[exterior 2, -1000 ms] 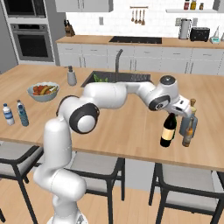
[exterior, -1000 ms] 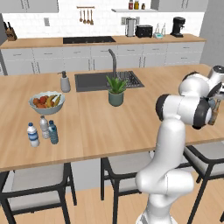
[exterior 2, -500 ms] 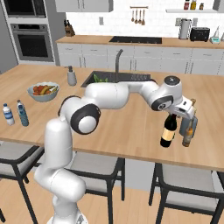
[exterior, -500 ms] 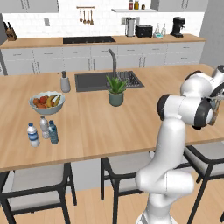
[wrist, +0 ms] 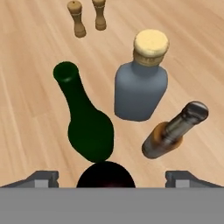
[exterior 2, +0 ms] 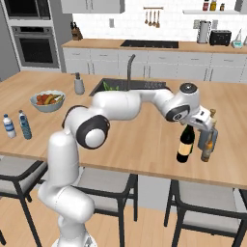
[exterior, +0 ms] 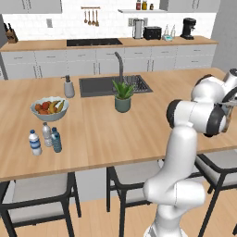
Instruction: Move the plastic bottles in the middle to the plastics group, and the glass bottles in the middle to the glass group.
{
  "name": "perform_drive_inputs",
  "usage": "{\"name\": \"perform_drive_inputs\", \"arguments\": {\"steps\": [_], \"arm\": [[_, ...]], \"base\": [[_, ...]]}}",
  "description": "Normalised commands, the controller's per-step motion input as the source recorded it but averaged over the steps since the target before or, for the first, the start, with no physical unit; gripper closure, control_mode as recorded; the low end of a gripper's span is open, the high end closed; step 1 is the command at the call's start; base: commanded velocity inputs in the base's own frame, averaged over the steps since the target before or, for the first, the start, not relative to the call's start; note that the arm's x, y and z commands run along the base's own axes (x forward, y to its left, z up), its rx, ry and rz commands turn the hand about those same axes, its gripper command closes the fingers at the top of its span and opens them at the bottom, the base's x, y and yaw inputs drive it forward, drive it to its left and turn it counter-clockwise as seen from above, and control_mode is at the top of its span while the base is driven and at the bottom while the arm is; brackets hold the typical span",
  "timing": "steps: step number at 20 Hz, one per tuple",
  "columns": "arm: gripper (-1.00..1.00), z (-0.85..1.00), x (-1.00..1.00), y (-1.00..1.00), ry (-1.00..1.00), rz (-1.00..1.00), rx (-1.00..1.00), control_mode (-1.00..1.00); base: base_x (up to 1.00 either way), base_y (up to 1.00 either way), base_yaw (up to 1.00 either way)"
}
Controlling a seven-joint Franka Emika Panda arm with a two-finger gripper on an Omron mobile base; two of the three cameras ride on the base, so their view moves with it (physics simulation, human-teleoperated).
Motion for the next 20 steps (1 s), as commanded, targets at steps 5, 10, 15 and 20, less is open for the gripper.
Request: {"name": "perform_drive_inputs", "arguments": {"steps": [5, 10, 15, 20], "arm": [[-1.0, 0.35, 0.0, 0.2, 0.0, 0.0, 0.05, -1.0], [-1.0, 0.56, -0.22, 0.21, 0.0, 0.04, 0.09, -1.0], [-1.0, 0.37, -0.4, 0.42, 0.0, 0.07, 0.0, -1.0], [-1.0, -0.04, -0.41, 0.92, 0.07, 0.09, -0.02, -1.0]], "base": [[0.0, 0.0, 0.0], [0.0, 0.0, 0.0], [0.0, 0.0, 0.0], [0.0, 0.0, 0.0]]}}
